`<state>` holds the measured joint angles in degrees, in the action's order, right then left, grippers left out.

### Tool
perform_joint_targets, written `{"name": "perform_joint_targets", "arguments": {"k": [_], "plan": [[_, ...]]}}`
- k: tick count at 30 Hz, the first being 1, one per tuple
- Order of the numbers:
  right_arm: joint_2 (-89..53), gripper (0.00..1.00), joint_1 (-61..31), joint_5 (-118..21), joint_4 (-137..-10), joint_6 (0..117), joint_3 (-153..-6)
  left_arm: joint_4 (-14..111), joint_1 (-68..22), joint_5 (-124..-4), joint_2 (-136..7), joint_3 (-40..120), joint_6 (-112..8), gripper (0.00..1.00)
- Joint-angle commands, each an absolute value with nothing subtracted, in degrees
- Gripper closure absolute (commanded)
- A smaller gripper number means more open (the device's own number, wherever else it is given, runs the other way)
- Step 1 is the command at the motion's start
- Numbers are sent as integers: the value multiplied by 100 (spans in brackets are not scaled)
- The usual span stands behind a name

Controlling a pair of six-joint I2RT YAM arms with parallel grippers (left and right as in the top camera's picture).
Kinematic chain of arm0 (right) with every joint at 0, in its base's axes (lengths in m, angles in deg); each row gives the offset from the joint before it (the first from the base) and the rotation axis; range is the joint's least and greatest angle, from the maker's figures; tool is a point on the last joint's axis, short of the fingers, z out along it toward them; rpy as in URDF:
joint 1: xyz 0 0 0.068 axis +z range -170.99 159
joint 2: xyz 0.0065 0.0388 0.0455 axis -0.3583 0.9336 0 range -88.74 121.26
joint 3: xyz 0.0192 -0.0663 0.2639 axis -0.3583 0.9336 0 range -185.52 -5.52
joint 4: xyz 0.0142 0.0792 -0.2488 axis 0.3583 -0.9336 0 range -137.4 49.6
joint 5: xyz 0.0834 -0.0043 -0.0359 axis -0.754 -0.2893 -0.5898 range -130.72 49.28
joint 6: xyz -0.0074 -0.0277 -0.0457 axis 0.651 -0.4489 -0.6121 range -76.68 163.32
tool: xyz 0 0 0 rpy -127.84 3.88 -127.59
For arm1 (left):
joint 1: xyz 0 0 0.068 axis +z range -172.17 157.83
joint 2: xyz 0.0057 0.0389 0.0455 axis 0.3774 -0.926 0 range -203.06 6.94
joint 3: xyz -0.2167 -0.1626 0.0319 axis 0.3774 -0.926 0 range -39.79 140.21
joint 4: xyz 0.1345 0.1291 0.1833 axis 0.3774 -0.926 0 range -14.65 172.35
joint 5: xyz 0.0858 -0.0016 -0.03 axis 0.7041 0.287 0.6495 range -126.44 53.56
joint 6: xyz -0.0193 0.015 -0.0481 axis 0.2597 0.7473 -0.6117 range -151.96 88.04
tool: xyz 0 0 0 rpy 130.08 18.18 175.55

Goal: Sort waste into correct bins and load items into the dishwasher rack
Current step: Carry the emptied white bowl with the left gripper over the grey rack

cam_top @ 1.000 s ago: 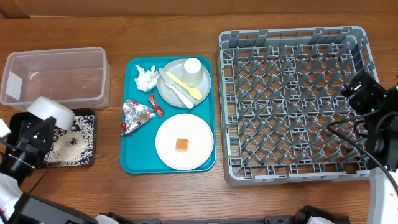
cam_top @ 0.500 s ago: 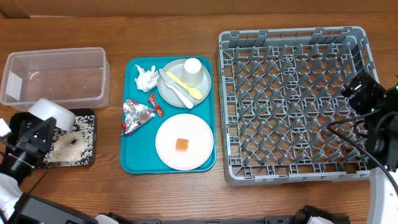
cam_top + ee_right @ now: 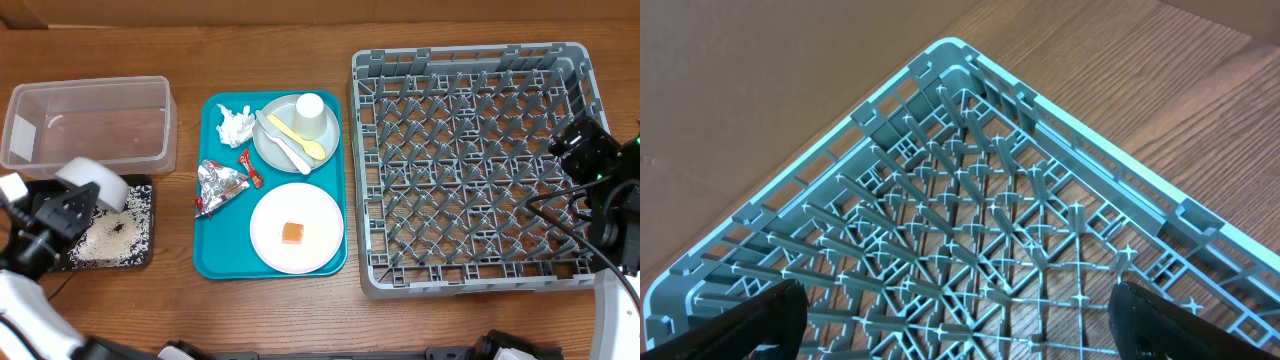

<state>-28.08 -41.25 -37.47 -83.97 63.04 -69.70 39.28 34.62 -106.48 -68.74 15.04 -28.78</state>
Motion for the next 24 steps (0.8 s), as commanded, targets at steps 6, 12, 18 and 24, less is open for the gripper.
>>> {"name": "perform_joint_targets", "arguments": {"k": [6,12,18,24], "plan": [[-2816,0,-4142,-3690,-8381,6350,-7153,3733,1543,-8279,-5714,2444,-4205,96],[-2816,0,-4142,-3690,-8381,6350,-7153,3624,-324,-7490,-5618,2794,-4532,96],[-2816,0,-4142,-3690,-8381,6350,-7153,4037,-2485,-6307,-5666,2794,-4747,96],[-2816,0,-4142,-3690,-8381,6350,-7153,4623,-4531,-5143,-5987,2794,-4397,96]]}}
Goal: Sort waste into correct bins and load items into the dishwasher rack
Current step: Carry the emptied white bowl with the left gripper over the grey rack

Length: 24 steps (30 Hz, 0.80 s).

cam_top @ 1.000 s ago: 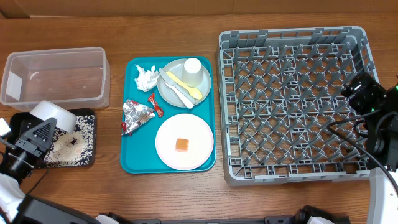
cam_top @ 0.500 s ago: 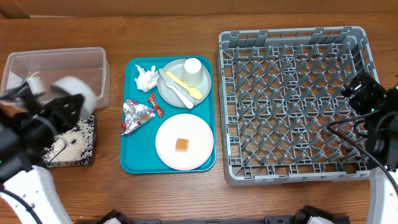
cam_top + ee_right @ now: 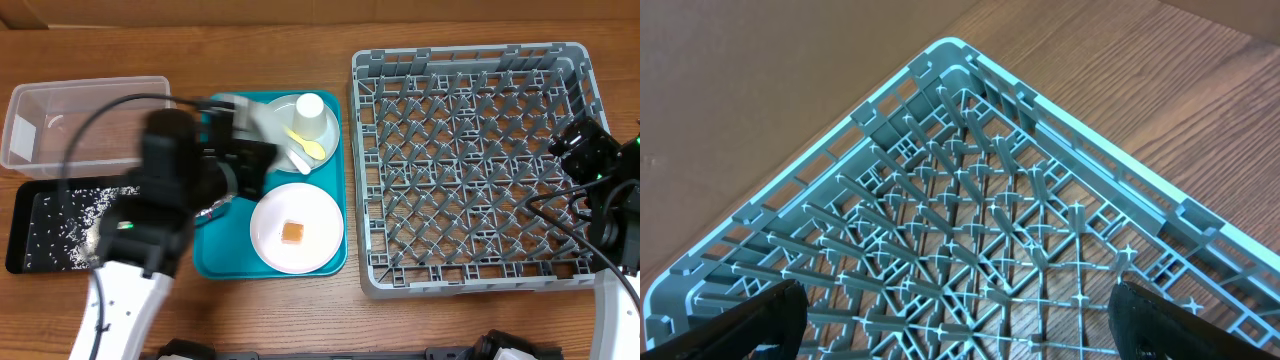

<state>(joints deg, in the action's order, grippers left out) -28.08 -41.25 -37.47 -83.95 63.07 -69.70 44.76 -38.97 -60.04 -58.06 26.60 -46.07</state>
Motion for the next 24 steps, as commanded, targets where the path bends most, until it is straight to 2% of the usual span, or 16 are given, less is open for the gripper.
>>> {"name": "perform_joint_targets", "arguments": {"k": [1,6,10,14,18,24], "plan": [[-2816,0,-4142,-3690,-8381,6350,-7153,4774,-4854,-5086,-6096,2794,-4281,96],[-2816,0,-4142,-3690,-8381,6350,-7153,5915,-5530,-5414,-6638,2794,-4725,96],[-2816,0,-4142,-3690,-8381,6350,-7153,7101,-5517,-6620,-7108,2794,-4915,96],[-2816,0,-4142,-3690,-8384,6350,-7153,7888,-5491,-7075,-7583,2794,-5407,96],[-2816,0,-4142,-3690,-8384,6350,-7153,9012,-5488,-8607,-8201,2794,-5573,96],[-2816,0,-4142,-3690,-8381,6350,-7153,10583,-5567,-9831,-9183,2794,-6220,96]]}}
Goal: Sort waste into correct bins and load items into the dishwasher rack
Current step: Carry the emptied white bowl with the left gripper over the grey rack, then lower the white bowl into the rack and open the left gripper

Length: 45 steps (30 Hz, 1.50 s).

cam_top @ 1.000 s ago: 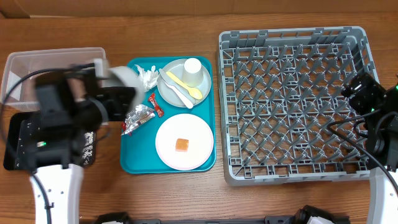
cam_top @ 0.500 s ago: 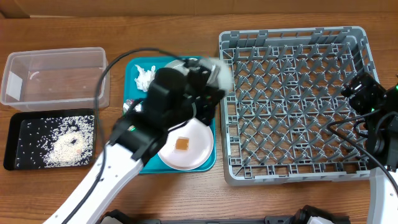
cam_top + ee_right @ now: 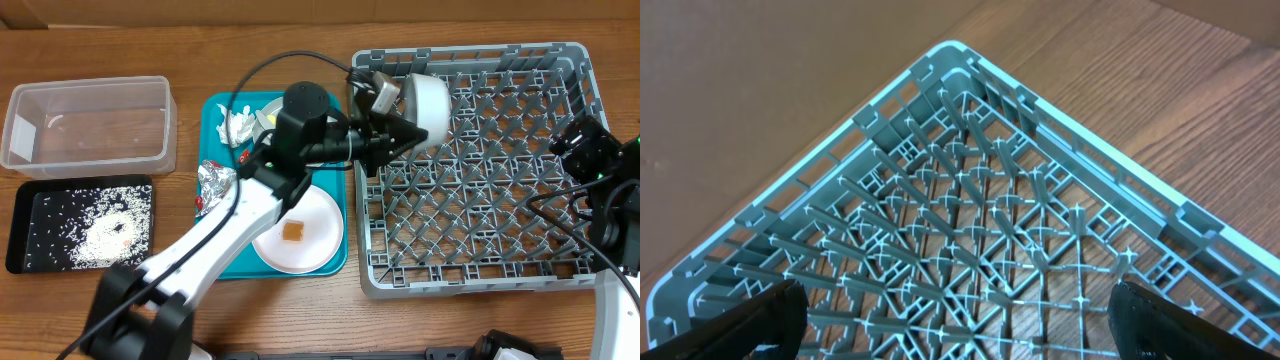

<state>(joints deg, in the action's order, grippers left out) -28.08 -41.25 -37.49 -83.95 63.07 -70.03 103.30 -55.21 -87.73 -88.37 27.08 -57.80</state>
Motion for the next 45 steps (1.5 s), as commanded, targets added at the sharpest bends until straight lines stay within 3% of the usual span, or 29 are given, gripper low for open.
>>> {"name": "perform_joint_targets", "arguments": {"k": [1,13,45], "plan": [[-2816,0,-4142,-3690,-8384,6350,-7153,10671,-5567,-9896,-9294,2794,-6292,96],[-2816,0,-4142,-3690,-8381,6350,-7153,12616,-5945,-10648,-10396,2794,-7186,96],[-2816,0,-4142,-3690,-8381,6350,-7153,11947,-6459,-9750,-10905,2794,-7444,96]]}}
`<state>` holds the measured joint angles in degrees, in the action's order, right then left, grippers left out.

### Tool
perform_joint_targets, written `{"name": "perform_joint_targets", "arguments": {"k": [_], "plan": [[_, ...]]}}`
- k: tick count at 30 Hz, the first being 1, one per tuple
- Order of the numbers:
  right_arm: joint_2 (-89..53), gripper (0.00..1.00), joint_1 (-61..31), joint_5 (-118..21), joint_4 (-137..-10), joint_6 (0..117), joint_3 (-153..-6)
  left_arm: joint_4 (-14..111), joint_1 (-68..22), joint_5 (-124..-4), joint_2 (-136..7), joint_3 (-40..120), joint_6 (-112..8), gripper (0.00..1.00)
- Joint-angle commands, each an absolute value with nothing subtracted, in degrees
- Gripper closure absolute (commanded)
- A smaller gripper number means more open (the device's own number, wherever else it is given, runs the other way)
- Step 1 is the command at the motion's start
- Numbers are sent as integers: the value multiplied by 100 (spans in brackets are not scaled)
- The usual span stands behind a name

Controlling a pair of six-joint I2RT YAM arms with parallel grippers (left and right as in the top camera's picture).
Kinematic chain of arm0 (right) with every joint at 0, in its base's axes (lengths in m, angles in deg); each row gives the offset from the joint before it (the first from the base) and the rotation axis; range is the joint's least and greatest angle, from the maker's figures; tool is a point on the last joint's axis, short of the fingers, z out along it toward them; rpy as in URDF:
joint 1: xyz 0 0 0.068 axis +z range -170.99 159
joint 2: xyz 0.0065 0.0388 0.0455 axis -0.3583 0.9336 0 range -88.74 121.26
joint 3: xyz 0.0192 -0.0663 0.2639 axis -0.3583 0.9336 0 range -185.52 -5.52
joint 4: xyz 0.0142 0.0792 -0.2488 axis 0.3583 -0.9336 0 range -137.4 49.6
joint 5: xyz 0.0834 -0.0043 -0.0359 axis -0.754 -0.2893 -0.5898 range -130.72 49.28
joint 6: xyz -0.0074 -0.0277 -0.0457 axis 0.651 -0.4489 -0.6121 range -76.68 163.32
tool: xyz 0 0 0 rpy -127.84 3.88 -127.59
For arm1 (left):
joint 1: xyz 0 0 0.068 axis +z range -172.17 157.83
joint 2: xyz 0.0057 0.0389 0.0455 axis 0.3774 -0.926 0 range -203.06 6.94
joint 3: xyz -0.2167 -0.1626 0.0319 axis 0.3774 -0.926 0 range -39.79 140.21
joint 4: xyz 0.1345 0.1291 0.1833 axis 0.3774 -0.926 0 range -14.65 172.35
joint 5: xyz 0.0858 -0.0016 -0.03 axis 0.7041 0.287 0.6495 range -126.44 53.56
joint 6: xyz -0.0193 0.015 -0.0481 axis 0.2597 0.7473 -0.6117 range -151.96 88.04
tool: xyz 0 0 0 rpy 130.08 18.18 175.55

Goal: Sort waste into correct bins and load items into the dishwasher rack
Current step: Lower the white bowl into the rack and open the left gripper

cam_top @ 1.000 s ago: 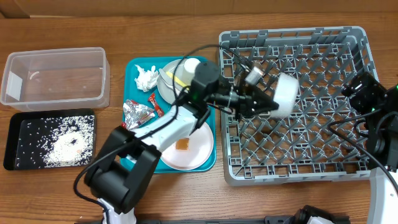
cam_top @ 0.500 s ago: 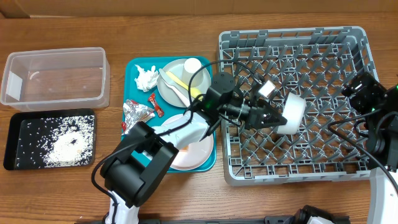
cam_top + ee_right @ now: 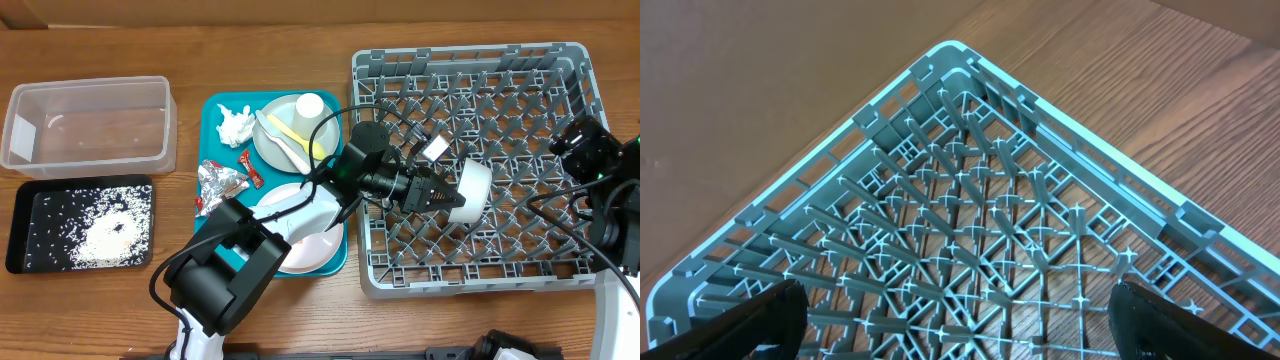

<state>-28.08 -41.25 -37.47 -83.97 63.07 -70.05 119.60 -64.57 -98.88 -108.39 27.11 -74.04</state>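
My left arm reaches from the table's front across the teal tray (image 3: 212,262) into the grey dishwasher rack (image 3: 470,65). My left gripper (image 3: 447,191) hangs over the rack's middle, ending in a white round part; its jaws are too small to read. On the tray sit a grey plate (image 3: 275,145) with a white cup (image 3: 310,107), a yellow spoon (image 3: 292,135) and a white utensil. A white plate (image 3: 315,252) lies partly under the arm. My right gripper (image 3: 960,340) stands open over the rack's right side, holding nothing.
A crumpled tissue (image 3: 235,125), a foil wrapper (image 3: 218,185) and a red packet (image 3: 250,168) lie on the tray's left half. At the far left stand a clear plastic bin (image 3: 90,125) and a black tray (image 3: 80,225) with scattered rice.
The left arm's end was over the rack's back left corner and is now lower, over the rack's middle. The cup and grey plate show again. The right arm has not moved.
The left arm first rested over the black tray at the far left. Then it was above the teal tray, blurred. Then its end was over the rack's back left corner, and now over the rack's middle. The tray's items lie where they were. The right gripper stayed open.
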Motion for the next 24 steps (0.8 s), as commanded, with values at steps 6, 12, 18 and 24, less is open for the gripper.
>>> {"name": "perform_joint_targets", "arguments": {"k": [6,12,18,24], "plan": [[-2816,0,-4142,-3690,-8381,6350,-7153,11576,-6339,-9739,-10905,2794,-7498,87],[-2816,0,-4142,-3690,-8384,6350,-7153,11558,-5932,-10003,-10905,2794,-7750,90],[-2816,0,-4142,-3690,-8381,6350,-7153,11558,-5512,-10373,-10894,2794,-7920,89],[-2816,0,-4142,-3690,-8381,6350,-7153,11558,-5366,-10467,-10612,2794,-7837,74]]}}
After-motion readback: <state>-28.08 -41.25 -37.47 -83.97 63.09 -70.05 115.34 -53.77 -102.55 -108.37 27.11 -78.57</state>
